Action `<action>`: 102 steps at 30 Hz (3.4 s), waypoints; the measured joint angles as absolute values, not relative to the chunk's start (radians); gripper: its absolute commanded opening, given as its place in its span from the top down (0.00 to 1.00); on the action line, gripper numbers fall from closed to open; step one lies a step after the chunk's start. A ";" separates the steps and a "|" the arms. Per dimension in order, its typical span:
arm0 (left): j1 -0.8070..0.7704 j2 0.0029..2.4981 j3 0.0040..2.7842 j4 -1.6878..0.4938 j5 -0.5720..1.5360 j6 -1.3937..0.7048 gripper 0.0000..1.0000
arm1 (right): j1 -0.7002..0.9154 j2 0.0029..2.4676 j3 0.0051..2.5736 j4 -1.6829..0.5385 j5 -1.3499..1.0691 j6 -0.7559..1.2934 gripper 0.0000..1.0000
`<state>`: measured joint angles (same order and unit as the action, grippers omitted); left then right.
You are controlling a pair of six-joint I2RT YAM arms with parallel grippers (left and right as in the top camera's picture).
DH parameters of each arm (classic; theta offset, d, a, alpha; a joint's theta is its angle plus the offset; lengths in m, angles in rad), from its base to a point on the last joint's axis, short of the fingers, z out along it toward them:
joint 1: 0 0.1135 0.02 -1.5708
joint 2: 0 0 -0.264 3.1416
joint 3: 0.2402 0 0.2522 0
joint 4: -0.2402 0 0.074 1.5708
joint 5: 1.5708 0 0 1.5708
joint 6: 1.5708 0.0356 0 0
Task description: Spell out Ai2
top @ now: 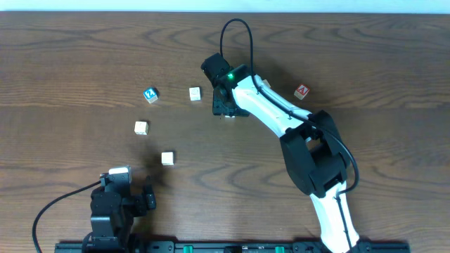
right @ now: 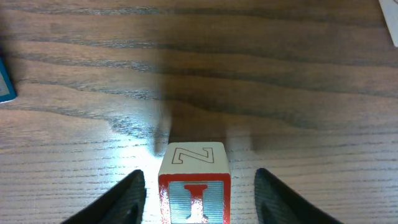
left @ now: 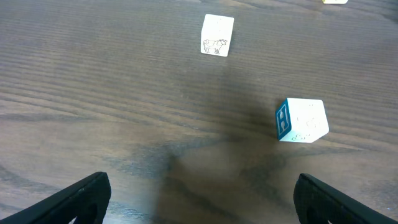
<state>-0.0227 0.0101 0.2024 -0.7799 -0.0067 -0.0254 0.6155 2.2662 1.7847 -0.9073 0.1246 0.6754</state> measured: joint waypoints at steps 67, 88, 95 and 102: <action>-0.023 0.010 0.202 -0.780 -0.007 -0.025 0.04 | 0.683 2.268 1.864 -0.974 0.214 0.413 0.98; -0.023 0.010 0.202 -0.780 -0.007 -0.025 0.05 | 0.699 2.286 1.863 -0.925 0.202 0.377 0.98; -0.023 0.010 0.202 -0.780 -0.007 -0.025 0.05 | 0.700 2.297 1.863 -0.926 0.198 0.373 0.98; -0.023 0.010 0.202 -0.780 -0.007 -0.025 0.05 | 0.700 2.297 1.863 -0.923 0.200 0.373 0.98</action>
